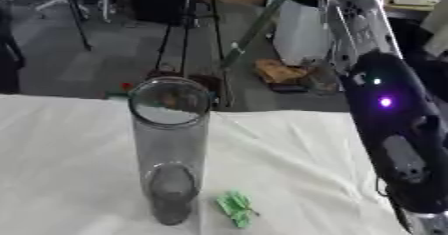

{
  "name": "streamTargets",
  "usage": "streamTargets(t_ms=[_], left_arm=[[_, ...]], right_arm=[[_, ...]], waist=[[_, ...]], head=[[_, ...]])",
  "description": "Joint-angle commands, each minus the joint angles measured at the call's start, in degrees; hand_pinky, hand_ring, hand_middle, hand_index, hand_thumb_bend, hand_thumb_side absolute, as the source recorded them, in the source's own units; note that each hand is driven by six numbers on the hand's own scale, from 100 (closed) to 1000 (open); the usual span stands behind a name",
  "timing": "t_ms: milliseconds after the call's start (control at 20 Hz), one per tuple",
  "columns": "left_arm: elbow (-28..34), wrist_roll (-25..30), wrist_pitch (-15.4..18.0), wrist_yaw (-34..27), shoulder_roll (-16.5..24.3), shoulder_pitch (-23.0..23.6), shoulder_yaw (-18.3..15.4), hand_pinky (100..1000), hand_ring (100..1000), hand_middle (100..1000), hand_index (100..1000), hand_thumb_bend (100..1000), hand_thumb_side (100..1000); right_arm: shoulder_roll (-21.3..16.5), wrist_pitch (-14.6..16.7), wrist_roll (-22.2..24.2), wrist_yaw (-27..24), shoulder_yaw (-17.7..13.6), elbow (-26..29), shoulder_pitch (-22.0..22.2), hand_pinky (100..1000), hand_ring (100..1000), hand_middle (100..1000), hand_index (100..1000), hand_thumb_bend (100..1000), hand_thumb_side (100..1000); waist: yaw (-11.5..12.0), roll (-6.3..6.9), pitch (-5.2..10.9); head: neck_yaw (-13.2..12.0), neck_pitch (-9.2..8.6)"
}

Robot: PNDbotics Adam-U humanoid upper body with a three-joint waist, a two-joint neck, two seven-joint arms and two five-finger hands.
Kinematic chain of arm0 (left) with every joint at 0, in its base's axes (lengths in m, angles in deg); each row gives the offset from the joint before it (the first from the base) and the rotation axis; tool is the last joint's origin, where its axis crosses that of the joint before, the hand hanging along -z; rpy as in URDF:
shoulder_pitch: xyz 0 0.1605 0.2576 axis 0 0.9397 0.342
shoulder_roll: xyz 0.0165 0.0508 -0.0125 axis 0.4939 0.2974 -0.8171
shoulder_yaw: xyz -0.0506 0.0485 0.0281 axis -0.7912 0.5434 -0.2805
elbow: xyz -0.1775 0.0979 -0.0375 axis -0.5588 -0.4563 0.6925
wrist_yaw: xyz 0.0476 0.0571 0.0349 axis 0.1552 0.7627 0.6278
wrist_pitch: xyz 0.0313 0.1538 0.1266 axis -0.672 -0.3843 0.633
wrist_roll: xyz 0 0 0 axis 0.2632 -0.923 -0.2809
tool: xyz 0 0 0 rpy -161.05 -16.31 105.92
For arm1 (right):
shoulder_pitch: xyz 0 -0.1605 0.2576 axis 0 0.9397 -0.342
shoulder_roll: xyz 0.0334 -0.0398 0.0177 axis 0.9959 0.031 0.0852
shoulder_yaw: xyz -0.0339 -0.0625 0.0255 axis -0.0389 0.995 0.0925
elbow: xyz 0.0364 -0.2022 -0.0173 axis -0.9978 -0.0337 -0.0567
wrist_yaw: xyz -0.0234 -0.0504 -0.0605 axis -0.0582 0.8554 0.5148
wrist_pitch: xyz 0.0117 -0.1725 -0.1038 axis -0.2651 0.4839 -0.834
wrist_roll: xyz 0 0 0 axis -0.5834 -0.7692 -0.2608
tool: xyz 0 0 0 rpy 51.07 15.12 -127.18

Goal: Arrange flowers into the vase.

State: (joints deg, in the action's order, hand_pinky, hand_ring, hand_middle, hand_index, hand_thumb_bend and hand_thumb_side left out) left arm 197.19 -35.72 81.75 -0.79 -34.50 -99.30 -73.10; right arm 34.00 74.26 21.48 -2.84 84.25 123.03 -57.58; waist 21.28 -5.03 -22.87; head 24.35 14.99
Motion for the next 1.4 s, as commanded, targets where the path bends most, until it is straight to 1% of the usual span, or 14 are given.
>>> streamTargets(t_ms=[50, 200, 350, 750, 800, 900, 1000, 1100, 1250, 1400], left_arm=[[0.8, 0.4, 0.0, -0.3, 0.0, -1.0, 0.2, 726, 830, 766, 896, 233, 979], [0.8, 0.5, 0.0, -0.4, 0.0, -1.2, 0.2, 726, 830, 766, 896, 234, 980], [0.8, 0.6, 0.1, -0.5, -0.1, -1.3, 0.2, 726, 830, 766, 896, 233, 980], [0.8, 0.9, 0.0, -0.8, -0.3, -1.4, 0.3, 726, 830, 766, 896, 234, 979], [0.8, 0.9, 0.0, -0.8, -0.3, -1.4, 0.3, 726, 829, 765, 896, 236, 979], [0.8, 0.8, 0.0, -0.8, -0.3, -1.4, 0.2, 726, 830, 765, 896, 237, 980], [0.8, 0.8, 0.0, -0.8, -0.3, -1.4, 0.3, 726, 829, 765, 896, 238, 979], [0.8, 0.8, 0.0, -0.9, -0.3, -1.4, 0.3, 726, 830, 765, 896, 239, 979], [0.8, 0.9, 0.0, -0.9, -0.3, -1.4, 0.3, 726, 830, 765, 896, 241, 977], [0.8, 0.9, -0.1, -1.0, -0.3, -1.4, 0.3, 726, 830, 765, 896, 242, 976]], right_arm=[[-1.0, 2.5, 1.3, 2.8, -0.8, -0.8, -1.2, 100, 100, 100, 106, 204, 122], [-0.6, 4.9, 2.3, 5.3, 0.6, -2.2, -1.0, 100, 100, 100, 107, 196, 119], [-0.2, 6.2, 3.0, 7.9, 1.8, -3.1, -1.0, 100, 100, 100, 108, 189, 119], [1.3, 5.7, -0.1, 14.7, 3.6, -2.4, -1.9, 100, 100, 100, 110, 179, 119], [1.4, 5.6, -0.7, 15.5, 3.8, -2.2, -2.0, 100, 100, 100, 109, 184, 100], [1.2, 6.5, -0.2, 17.2, 4.5, -1.3, -1.7, 100, 100, 100, 110, 179, 100], [1.3, 7.0, 0.8, 18.9, 5.1, -1.7, -1.4, 100, 100, 100, 111, 168, 100], [1.6, 6.8, 0.8, 20.7, 5.6, -2.3, -1.4, 100, 100, 100, 113, 158, 100], [1.8, 5.8, -0.4, 23.2, 6.2, -2.7, -1.5, 100, 100, 100, 114, 150, 100], [1.7, 3.9, -2.0, 25.8, 7.3, -3.1, -1.6, 100, 100, 100, 119, 117, 127]], waist=[[0.3, 0.21, 1.19], [0.6, 0.09, 1.06], [0.9, 0.02, 0.93], [1.2, 0.02, 0.95], [1.2, 0.01, 0.96], [1.5, -0.18, 1.06], [1.5, -0.29, 1.12], [1.5, -0.36, 1.21], [1.4, -0.42, 1.37], [1.5, -0.53, 1.54]], head=[[0.8, -0.35], [1.4, 0.09], [1.9, 0.11], [2.8, 0.36], [2.8, 0.38], [3.5, 0.42], [3.9, 0.36], [4.3, 0.41], [4.9, 0.39], [5.3, 0.64]])
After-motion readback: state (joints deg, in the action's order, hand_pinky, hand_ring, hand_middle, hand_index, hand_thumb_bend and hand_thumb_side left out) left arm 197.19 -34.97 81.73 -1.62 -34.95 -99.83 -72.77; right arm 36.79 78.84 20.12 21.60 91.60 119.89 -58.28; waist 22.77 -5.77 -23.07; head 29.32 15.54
